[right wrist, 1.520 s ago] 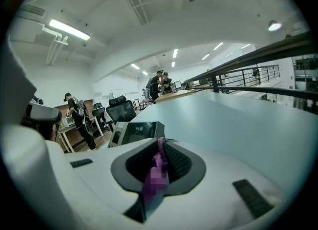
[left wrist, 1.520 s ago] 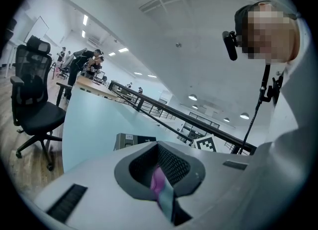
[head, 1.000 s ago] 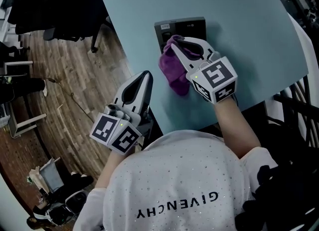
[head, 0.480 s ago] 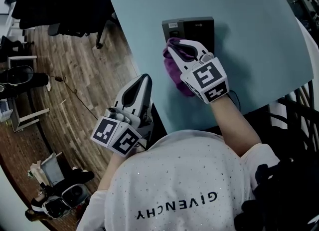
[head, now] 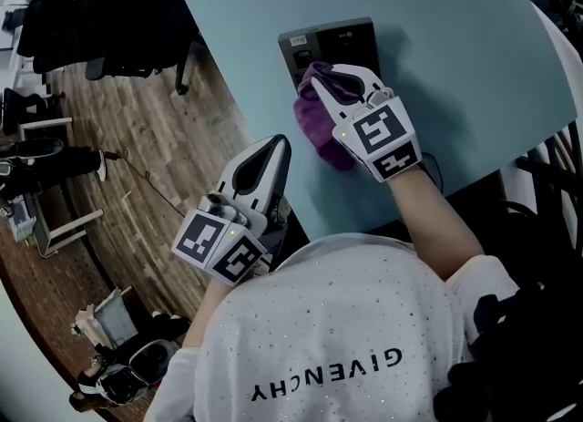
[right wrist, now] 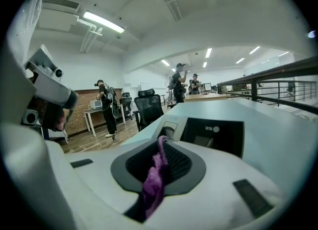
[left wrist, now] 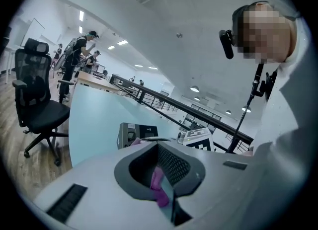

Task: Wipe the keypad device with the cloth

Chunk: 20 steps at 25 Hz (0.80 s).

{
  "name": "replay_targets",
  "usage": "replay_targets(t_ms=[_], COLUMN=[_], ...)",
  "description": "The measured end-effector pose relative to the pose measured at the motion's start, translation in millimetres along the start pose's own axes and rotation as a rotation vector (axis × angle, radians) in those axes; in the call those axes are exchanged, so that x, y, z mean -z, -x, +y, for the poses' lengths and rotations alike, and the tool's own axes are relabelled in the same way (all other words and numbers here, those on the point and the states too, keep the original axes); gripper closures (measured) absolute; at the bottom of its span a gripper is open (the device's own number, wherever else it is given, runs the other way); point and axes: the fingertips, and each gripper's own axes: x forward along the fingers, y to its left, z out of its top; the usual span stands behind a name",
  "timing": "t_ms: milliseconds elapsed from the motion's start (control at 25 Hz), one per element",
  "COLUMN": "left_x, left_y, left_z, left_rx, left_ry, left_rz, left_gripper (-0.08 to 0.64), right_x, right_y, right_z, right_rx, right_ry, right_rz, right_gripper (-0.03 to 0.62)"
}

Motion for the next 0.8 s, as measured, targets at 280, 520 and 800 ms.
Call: replay_targets(t_ms=[280,520,800], left_x=[-1.3,2.8,-1.5], left_y=[-10.0,-16.0,-29.2], left_z=[2.6,7.5,-1.7], left_rx=[-0.007,-0.028,-0.008], left_ry=[0.055,0.064,0.057], left_rz=[0.009,0.016,0.011], left_gripper=[0.558,0.558,0.558], right_x=[1.2,3.0,1.1], right_y=[12.7,18.2,42.8], right_z=[-17.3,-27.7,-54.4], right_rx=[0.042,0.060,0.143], right_ry=[-0.029,-0.041,-0.050], right_rz=[-0.015,-0.030,-0.042], right_gripper=[0.560,0.560,0.561])
